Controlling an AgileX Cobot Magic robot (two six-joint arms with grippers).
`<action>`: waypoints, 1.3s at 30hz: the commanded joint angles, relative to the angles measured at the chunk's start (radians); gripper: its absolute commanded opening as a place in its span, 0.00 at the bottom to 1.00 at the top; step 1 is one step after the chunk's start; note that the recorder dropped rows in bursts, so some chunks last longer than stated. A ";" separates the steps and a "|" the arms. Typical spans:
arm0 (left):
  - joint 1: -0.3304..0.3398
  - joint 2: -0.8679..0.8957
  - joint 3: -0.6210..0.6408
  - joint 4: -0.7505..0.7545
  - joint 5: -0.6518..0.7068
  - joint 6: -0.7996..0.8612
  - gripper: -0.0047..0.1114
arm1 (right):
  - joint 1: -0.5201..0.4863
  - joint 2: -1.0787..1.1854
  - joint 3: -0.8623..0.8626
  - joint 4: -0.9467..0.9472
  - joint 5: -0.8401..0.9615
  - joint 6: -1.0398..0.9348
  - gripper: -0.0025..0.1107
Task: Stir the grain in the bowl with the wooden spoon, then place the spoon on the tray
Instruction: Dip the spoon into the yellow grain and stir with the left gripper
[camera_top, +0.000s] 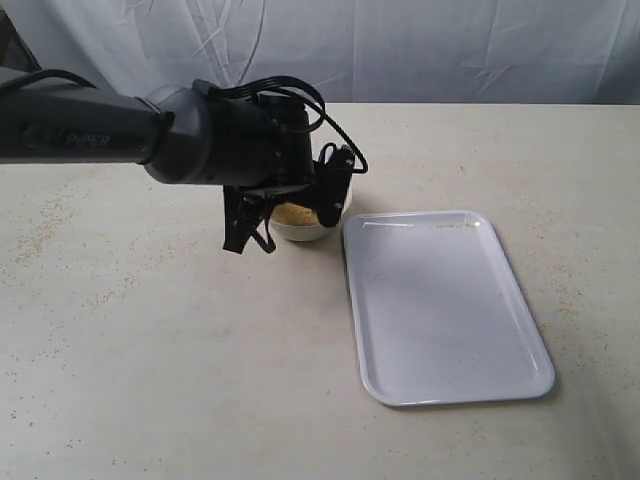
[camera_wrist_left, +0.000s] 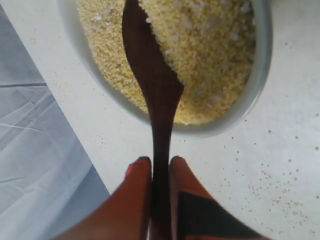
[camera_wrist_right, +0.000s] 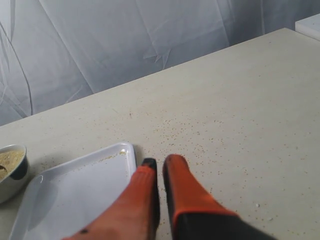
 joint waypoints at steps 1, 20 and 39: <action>-0.006 -0.051 -0.005 0.024 0.015 -0.008 0.04 | -0.005 -0.006 -0.001 -0.002 -0.009 -0.003 0.10; 0.052 0.014 -0.034 0.095 -0.073 -0.029 0.04 | -0.005 -0.006 -0.001 -0.002 -0.009 -0.003 0.10; 0.001 0.031 -0.051 -0.019 0.022 0.092 0.04 | -0.005 -0.006 -0.001 -0.002 -0.009 -0.003 0.10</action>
